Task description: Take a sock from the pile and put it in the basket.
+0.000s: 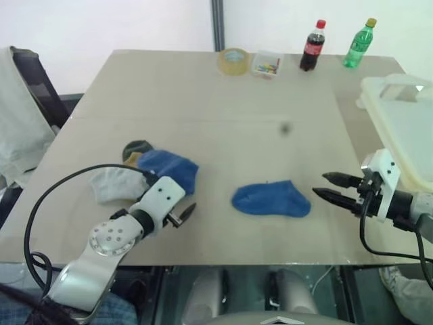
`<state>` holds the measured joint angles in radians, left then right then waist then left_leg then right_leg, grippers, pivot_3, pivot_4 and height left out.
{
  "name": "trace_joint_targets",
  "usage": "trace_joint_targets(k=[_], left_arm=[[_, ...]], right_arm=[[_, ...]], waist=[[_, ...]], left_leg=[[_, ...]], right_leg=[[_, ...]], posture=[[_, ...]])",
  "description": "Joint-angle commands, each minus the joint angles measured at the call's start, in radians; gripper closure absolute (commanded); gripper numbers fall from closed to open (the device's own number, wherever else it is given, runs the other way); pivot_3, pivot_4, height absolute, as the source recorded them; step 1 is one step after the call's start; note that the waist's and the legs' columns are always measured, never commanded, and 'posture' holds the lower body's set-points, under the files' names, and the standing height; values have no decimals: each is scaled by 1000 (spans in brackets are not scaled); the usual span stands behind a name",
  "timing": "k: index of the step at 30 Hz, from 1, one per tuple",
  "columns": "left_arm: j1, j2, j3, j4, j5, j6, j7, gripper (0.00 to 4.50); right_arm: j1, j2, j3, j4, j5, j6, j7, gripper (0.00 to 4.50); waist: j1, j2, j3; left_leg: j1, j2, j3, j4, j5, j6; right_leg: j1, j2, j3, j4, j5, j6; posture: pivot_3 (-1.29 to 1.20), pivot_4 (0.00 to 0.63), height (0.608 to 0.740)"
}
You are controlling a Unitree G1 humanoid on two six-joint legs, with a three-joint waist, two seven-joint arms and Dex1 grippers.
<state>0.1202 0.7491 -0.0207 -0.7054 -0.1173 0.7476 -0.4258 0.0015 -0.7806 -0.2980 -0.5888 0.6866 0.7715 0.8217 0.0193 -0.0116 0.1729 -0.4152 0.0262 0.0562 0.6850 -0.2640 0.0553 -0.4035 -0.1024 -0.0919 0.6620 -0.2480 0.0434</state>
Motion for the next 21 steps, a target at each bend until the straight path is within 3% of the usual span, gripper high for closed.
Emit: trace_joint_targets(k=[1, 4, 8, 10, 12, 21], left_arm=[[11, -6, -27, 23, 28, -44, -10, 319], [7, -14, -27, 48, 41, -71, -10, 1240], [-1, -20, -34, 71, 53, -100, -13, 2797], [-1, -25, -34, 78, 55, -107, -14, 3816], [0, -30, -31, 83, 59, -111, -17, 4482], [-5, -43, -41, 89, 75, -118, -20, 4482]], right_arm=[[40, -14, -69, -55, 72, -60, 87, 2075], [66, -31, -97, -70, 132, -63, 137, 2075], [78, -44, -101, -70, 150, -77, 160, 2075], [75, -47, -103, -65, 160, -81, 157, 2075], [69, -46, -102, -62, 166, -85, 152, 2075], [68, -40, -75, -61, 154, -110, 134, 2075]], waist=[[5, 0, 0], [7, 0, 0], [6, 0, 0], [4, 0, 0], [4, 0, 0], [4, 0, 0]], left_leg=[[0, 0, 0, 0, 0, 0], [0, 0, 0, 0, 0, 0], [1, 1, 0, 0, 0, 0], [1, 1, 0, 0, 0, 0], [1, 1, 0, 0, 0, 0], [1, 1, 0, 0, 0, 0]], right_leg=[[0, 0, 0, 0, 0, 0], [0, 0, 0, 0, 0, 0], [0, 0, 0, 0, 0, 0], [0, 0, 0, 0, 0, 0], [0, 0, 0, 0, 0, 0], [0, 0, 0, 0, 0, 0]], posture=[[0, 150, 735], [0, 150, 735], [0, 150, 735], [0, 150, 735], [0, 150, 735], [0, 150, 735]])
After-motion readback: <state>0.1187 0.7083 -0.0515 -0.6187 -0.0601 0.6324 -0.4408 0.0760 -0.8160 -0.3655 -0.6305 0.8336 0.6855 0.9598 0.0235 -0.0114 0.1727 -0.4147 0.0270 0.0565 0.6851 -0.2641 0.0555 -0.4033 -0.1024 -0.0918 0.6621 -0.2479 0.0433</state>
